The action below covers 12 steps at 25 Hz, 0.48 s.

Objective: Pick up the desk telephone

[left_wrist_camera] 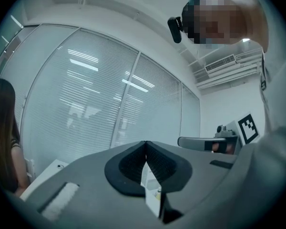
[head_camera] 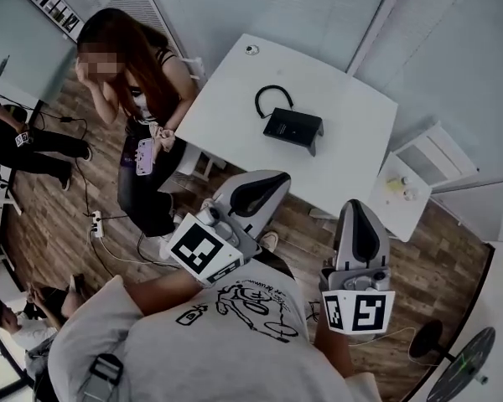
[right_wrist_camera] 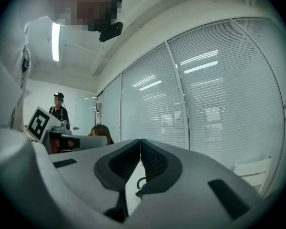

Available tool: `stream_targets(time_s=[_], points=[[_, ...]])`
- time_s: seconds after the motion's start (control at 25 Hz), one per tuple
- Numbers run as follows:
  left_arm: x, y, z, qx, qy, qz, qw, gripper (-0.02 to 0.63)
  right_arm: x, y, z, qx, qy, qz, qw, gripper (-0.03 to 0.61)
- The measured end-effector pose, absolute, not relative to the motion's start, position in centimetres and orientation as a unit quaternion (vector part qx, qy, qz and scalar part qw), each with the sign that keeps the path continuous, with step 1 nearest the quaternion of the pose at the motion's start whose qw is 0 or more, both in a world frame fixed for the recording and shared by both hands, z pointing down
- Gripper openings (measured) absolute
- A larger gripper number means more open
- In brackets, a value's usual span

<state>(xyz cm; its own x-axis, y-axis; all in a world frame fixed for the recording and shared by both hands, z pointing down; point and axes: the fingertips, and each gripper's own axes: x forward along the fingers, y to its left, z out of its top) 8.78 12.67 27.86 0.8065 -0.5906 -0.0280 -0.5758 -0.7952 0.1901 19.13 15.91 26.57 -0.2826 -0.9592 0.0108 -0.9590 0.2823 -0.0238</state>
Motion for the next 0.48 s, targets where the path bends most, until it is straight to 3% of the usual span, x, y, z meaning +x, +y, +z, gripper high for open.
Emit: stream_targets(time_s=[0.48], points=[[9.0,8.6,28.9,0.942,-0.318,-0.038,0.098,0.004,19.5,11.8,27.5,-0.594,0.804,-0.023,-0.005,0.006]])
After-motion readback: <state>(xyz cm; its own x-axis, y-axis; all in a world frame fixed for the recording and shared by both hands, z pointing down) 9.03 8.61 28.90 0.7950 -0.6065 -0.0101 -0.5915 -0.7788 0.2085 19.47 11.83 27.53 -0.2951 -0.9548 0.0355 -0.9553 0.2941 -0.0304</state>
